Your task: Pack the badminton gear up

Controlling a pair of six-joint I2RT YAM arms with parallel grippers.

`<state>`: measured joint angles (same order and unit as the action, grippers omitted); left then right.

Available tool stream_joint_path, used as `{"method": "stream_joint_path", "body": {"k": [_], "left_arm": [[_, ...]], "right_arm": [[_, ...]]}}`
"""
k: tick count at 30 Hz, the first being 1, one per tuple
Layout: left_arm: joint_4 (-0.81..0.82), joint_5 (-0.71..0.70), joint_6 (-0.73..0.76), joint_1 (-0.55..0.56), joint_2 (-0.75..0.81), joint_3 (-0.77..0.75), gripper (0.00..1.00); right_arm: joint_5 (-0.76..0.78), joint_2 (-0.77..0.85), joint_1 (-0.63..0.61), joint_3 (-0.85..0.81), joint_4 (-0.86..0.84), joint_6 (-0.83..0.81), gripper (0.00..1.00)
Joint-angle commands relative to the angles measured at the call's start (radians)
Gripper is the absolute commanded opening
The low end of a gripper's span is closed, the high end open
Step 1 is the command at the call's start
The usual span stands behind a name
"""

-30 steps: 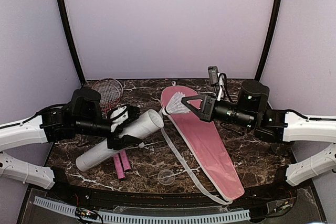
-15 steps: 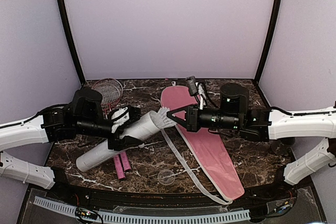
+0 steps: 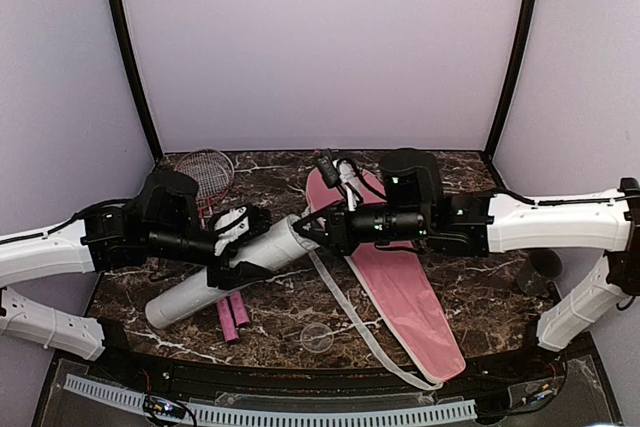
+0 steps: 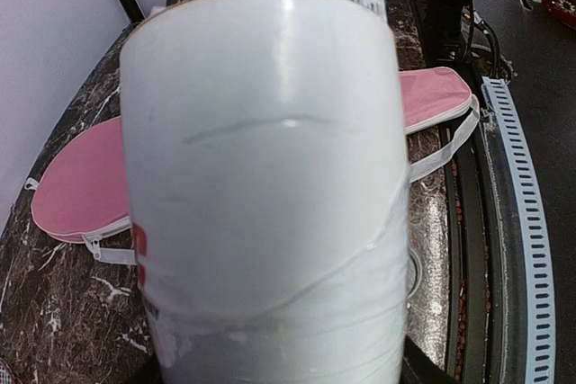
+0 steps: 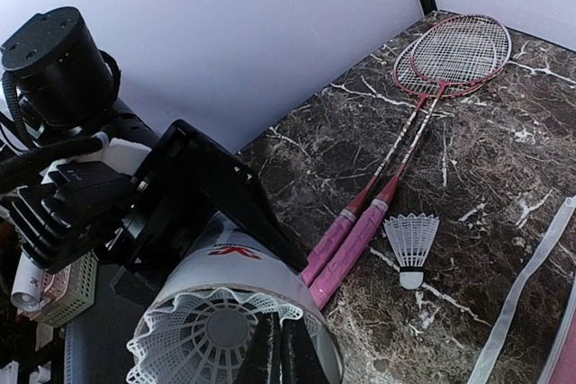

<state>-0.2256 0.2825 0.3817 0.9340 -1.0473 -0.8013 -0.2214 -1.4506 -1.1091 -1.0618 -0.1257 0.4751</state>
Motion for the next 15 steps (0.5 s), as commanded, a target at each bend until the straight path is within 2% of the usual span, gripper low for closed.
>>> {"method": "stream_joint_path", "body": {"k": [1,15], "left_arm": [[0.026,0.018,0.009,0.003,0.001,0.007,0.59],[0.028,-0.006,0.004,0.009,-0.005,0.005,0.59]], "right_arm": [[-0.042,-0.028,-0.02,-0.049,0.04,-0.041,0.0],[-0.057,-0.059,-0.027,-0.084,0.061,-0.053,0.01]]}}
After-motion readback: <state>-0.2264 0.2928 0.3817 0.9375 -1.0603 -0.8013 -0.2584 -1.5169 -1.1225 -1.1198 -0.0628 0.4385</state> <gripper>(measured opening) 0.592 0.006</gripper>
